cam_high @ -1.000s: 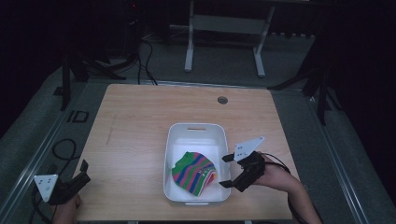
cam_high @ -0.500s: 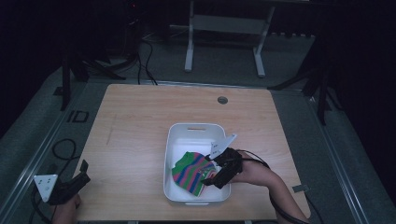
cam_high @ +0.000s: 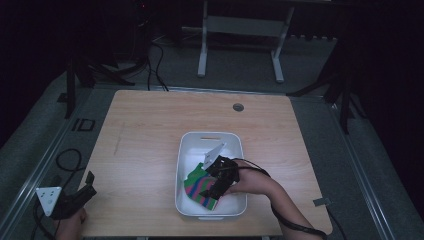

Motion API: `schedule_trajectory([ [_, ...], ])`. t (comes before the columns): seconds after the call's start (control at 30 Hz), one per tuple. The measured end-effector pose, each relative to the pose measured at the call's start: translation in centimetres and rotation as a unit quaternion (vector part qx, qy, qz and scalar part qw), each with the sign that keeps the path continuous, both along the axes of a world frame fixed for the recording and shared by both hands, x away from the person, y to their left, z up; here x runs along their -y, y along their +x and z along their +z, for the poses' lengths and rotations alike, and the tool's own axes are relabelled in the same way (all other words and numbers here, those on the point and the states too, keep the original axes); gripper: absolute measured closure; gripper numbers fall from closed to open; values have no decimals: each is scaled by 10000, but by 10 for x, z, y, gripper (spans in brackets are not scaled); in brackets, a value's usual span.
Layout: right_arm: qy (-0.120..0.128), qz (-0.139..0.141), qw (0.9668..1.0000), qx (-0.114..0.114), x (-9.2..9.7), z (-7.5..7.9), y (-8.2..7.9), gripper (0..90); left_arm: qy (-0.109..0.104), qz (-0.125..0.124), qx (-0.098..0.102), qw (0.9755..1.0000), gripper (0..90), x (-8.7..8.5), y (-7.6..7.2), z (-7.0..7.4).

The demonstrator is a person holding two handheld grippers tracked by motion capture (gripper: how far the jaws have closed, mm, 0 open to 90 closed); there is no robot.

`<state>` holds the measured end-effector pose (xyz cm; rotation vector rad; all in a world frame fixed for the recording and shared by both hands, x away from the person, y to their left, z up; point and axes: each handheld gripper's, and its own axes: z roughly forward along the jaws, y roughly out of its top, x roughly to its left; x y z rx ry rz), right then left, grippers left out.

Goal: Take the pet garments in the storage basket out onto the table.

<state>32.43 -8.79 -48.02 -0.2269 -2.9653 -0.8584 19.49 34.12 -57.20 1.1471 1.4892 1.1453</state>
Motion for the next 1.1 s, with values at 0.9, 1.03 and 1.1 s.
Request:
schedule_trajectory([
  [0.9,-1273,-79,9917,185,-37,-30,-9,686,33,-20,-19,10000,18,0,0,0],
  [1.03,-971,-214,9947,261,-27,-14,-6,689,36,-24,-27,10000,18,0,1,0],
  [1.1,-894,-249,9951,339,-22,-5,-4,689,36,-21,-21,10000,18,1,1,0],
])
